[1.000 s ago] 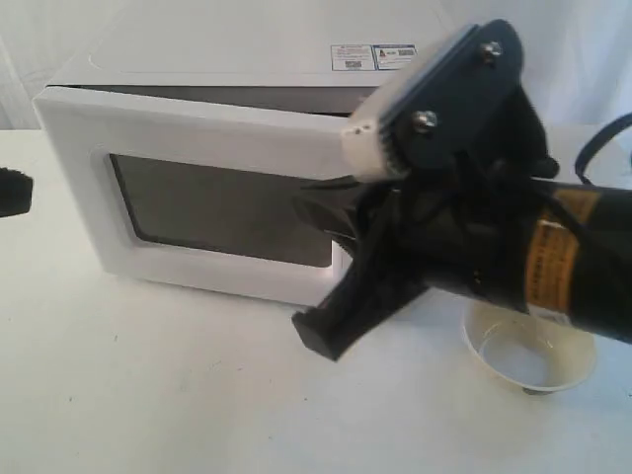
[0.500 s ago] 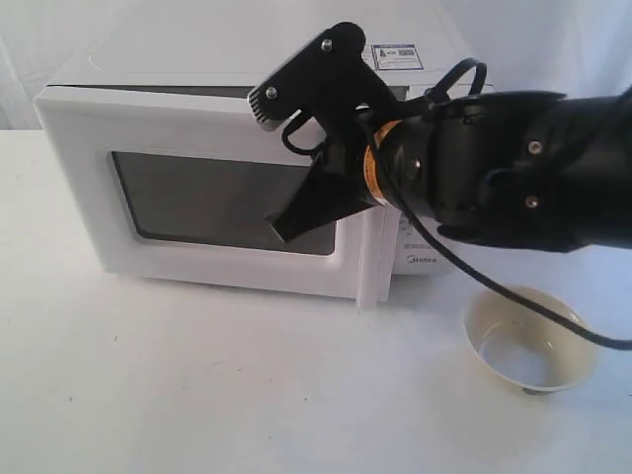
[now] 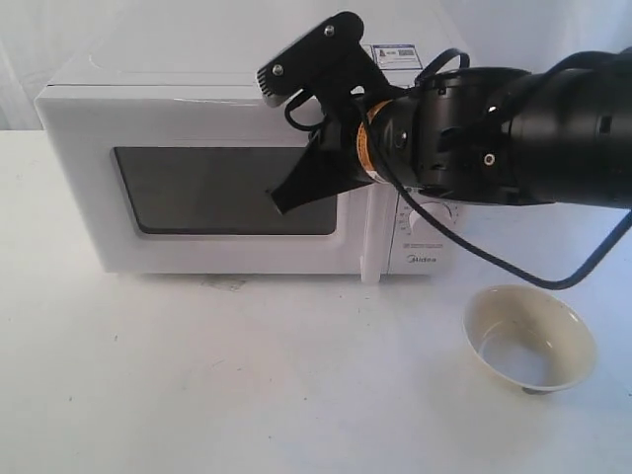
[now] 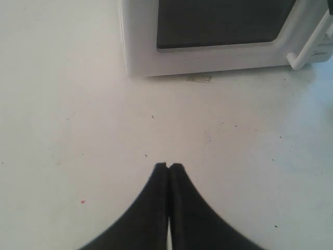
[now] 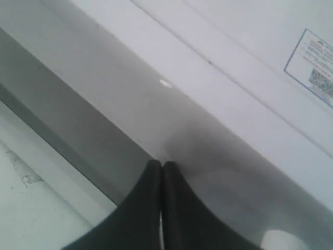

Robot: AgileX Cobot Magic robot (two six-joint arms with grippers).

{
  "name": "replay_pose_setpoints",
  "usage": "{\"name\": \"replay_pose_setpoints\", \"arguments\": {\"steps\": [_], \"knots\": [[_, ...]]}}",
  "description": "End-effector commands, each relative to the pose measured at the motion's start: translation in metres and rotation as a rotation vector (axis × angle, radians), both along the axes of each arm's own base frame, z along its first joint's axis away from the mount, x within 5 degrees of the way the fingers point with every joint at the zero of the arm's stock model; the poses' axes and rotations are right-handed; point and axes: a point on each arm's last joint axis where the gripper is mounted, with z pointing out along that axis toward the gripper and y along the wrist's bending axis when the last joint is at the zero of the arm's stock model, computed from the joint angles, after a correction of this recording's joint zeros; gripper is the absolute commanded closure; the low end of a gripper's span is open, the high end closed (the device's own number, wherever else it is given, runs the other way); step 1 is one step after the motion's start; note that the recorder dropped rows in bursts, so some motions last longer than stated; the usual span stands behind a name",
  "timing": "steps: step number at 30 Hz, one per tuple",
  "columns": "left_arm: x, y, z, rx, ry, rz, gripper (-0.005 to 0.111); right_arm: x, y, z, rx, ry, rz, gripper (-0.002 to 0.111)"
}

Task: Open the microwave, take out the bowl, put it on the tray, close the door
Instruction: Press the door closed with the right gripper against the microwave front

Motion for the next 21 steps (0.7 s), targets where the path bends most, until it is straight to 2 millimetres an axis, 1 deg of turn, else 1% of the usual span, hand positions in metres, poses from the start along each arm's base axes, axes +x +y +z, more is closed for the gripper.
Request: {"name": "replay_pose_setpoints", "arguments": {"steps": [1,3,4,8,11,17,21], "knots": [[-0.001,0.000,-0.003,-0.012,0.015,0.002,0.107,0.012,-0.020,-0.003,-0.036,0.009,-0.101,0.108],[-0.001,0.000,-0.003,-0.002,0.012,0.003,0.107,0.005,-0.015,0.004,0.006,0.013,-0.096,0.108],[-0.001,0.001,-0.002,0.007,0.005,0.001,0.107,-0.001,-0.013,0.011,0.033,0.010,-0.091,0.108],[0.000,0.001,-0.002,0.010,-0.001,0.006,0.107,-0.035,-0.005,0.034,0.110,-0.011,-0.020,0.108],[-0.001,0.001,-0.002,0.009,-0.001,0.004,0.107,-0.055,-0.007,0.048,0.133,-0.045,0.019,0.108],[-0.001,0.000,-0.002,0.001,-0.003,-0.001,0.107,-0.070,-0.020,0.071,0.182,-0.102,0.019,0.108],[-0.001,0.000,-0.002,0.001,-0.003,-0.001,0.107,-0.074,-0.023,0.078,0.198,-0.119,0.021,0.108]]}}
